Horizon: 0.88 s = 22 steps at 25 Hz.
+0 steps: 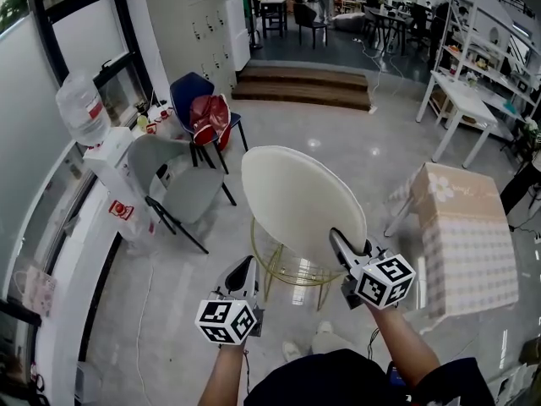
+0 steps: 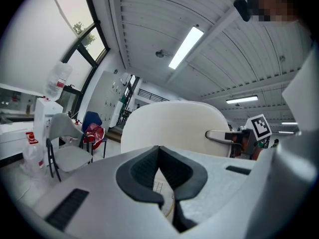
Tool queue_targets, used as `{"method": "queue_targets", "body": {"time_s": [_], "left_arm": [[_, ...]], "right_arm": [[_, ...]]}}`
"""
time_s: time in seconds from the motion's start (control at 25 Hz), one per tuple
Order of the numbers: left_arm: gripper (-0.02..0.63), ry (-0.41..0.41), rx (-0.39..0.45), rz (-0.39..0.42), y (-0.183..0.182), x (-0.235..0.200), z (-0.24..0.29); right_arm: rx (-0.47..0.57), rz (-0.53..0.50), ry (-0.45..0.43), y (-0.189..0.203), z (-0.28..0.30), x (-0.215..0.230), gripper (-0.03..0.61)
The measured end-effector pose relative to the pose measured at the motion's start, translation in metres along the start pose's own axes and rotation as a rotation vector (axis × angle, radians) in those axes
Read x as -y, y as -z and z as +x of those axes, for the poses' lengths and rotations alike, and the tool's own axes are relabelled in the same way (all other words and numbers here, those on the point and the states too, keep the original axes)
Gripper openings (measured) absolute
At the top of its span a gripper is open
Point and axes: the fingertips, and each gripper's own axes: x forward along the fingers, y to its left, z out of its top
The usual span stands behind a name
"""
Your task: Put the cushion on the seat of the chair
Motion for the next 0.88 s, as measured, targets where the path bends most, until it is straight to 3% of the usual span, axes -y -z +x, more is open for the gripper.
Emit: {"method": "queue_targets", "body": {"time_s": [0.88], "left_arm": [[0.005, 0.0, -0.099, -0.035, 0.034, -0.012, 0.079]], "right_arm": [[-0.074, 0.073, 0.017, 0.028, 0.037, 0.071, 0.06]]}}
